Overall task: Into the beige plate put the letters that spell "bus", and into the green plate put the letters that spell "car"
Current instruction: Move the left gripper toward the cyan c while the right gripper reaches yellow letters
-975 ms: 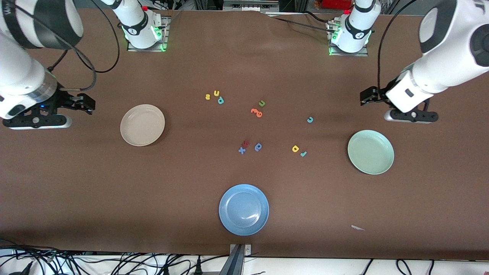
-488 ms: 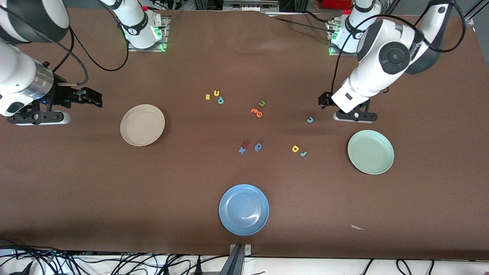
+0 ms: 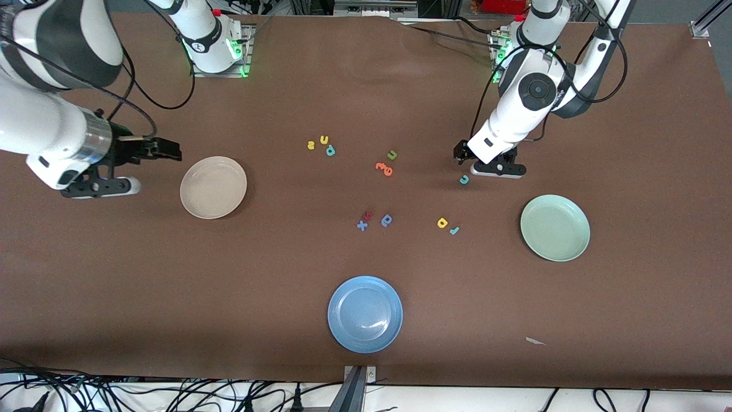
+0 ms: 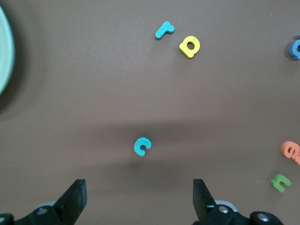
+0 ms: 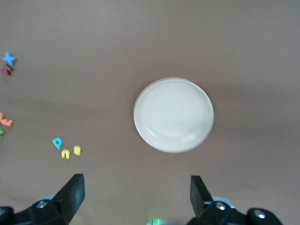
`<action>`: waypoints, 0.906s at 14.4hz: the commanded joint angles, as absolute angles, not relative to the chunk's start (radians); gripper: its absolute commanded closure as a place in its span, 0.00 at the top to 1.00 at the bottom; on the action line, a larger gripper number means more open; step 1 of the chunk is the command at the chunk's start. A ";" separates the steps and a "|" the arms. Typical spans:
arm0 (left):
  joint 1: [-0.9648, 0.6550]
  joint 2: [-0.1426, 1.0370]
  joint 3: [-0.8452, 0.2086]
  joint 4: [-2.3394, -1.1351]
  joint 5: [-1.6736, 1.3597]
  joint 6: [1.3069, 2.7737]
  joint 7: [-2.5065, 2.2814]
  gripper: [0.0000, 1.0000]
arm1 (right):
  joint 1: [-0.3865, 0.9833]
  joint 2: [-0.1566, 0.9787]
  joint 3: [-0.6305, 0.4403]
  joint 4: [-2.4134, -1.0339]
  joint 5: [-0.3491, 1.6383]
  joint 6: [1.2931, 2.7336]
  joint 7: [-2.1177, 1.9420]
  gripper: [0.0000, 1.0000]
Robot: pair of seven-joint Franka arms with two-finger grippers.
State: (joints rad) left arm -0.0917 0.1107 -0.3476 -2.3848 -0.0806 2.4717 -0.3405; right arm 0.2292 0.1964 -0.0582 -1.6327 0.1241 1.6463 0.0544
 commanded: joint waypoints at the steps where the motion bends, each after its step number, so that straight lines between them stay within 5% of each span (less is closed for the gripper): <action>1: -0.109 0.198 -0.351 -2.387 -0.069 2.586 -0.368 1.00 | 0.222 0.167 0.059 -1.787 0.114 1.851 0.220 1.00; 6: -0.112 0.334 -0.348 -2.373 0.233 2.669 -0.593 1.00 | 0.154 0.189 0.360 -2.026 -0.061 2.156 0.560 1.00; 9: -0.094 0.354 -0.348 -2.367 0.256 2.663 -0.584 0.99 | 0.144 0.192 0.399 -2.149 -0.060 2.258 0.574 1.00; 13: -0.092 0.386 -0.348 -2.361 0.256 2.663 -0.586 0.85 | 0.144 0.192 0.463 -2.313 -0.072 2.466 0.577 1.00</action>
